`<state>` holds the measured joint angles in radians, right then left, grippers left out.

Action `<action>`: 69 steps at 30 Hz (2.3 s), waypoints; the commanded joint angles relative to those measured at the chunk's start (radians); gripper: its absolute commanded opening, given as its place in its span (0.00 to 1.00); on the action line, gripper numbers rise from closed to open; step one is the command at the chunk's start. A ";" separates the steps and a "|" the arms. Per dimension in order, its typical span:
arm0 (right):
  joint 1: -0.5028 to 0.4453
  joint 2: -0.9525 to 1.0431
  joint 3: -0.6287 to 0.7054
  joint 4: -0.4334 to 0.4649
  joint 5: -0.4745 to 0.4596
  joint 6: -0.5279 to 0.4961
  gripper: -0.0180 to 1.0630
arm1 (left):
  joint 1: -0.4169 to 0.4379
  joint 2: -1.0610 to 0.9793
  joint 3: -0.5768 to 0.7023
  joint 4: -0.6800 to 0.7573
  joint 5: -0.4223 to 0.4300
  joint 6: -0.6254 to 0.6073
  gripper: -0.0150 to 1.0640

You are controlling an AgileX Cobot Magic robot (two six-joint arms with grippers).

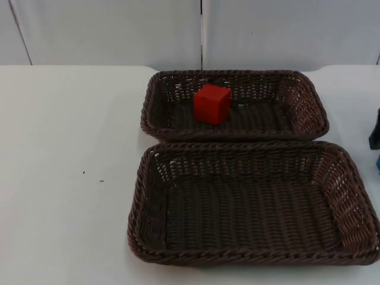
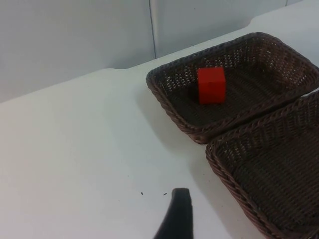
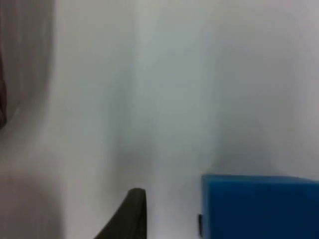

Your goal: Pick up one cube with the left hand and place it into the upper basket. Pick up one cube with the right hand and place it into the lower basket.

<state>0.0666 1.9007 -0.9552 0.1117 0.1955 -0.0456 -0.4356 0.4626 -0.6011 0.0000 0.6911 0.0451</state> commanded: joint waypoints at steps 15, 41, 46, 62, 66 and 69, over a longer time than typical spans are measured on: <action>-0.004 0.033 -0.006 -0.003 -0.043 -0.008 0.96 | -0.004 -0.005 0.004 0.010 -0.015 -0.008 0.69; -0.004 0.097 -0.006 -0.010 -0.051 -0.008 0.63 | -0.004 -0.005 0.004 0.010 -0.015 -0.008 0.69; -0.004 0.095 -0.006 -0.010 -0.055 -0.008 0.43 | -0.004 -0.005 0.004 0.016 -0.015 -0.008 0.69; -0.004 -0.133 -0.006 -0.013 -0.014 -0.008 0.02 | -0.004 -0.005 0.004 0.020 -0.015 -0.008 0.69; -0.004 -0.230 -0.006 -0.013 0.030 -0.008 0.02 | -0.004 -0.005 0.004 0.020 -0.015 -0.008 0.69; -0.004 -0.287 -0.006 -0.013 0.061 -0.008 0.02 | -0.004 -0.005 0.004 0.020 -0.013 -0.008 0.69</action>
<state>0.0657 1.6493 -0.9552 0.1057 0.2389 -0.0474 -0.4356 0.4626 -0.6011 0.0188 0.6911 0.0451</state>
